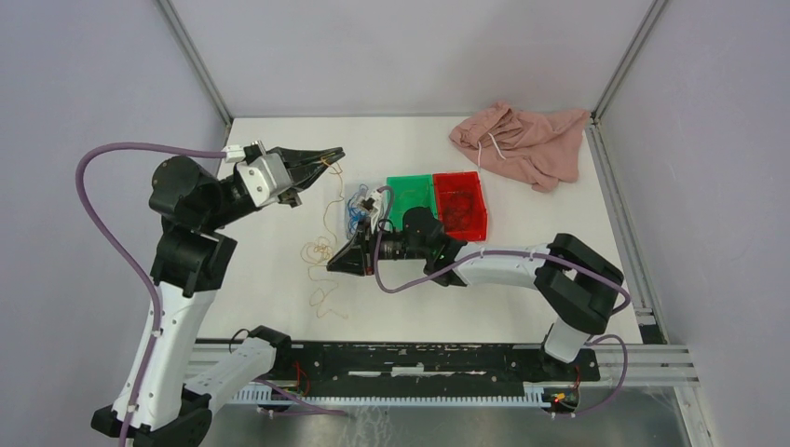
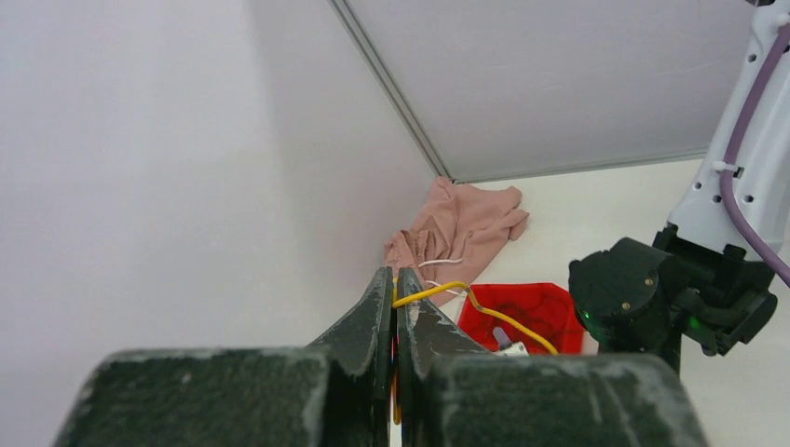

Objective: Untangle the cables

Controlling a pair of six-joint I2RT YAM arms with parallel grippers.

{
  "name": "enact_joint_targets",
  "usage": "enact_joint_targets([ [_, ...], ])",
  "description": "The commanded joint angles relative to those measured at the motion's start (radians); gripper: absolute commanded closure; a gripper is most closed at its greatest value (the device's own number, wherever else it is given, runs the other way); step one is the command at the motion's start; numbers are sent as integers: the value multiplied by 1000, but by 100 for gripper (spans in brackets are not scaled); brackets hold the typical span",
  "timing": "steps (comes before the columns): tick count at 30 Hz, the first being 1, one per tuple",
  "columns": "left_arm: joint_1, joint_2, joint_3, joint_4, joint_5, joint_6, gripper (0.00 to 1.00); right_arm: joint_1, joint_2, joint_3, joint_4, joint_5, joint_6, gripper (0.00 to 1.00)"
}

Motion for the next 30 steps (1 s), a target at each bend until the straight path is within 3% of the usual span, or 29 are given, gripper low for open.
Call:
enact_joint_targets([
  [1, -3, 4, 56, 35, -6, 36, 97, 28, 17, 8, 27, 7, -20, 78],
  [6, -3, -7, 42, 24, -10, 40, 97, 32, -31, 7, -39, 43, -50, 70],
  [12, -2, -29, 14, 10, -16, 67, 97, 31, -288, -68, -270, 169, -269, 44],
  [17, -4, -31, 3, 16, -9, 68, 97, 30, -475, -109, -427, 226, -371, 33],
  [23, -2, -30, -6, 24, -6, 59, 97, 30, -586, -120, -497, 300, -425, 30],
  [30, -3, -38, -28, 25, -10, 55, 97, 29, -568, -26, -479, 259, -415, 31],
])
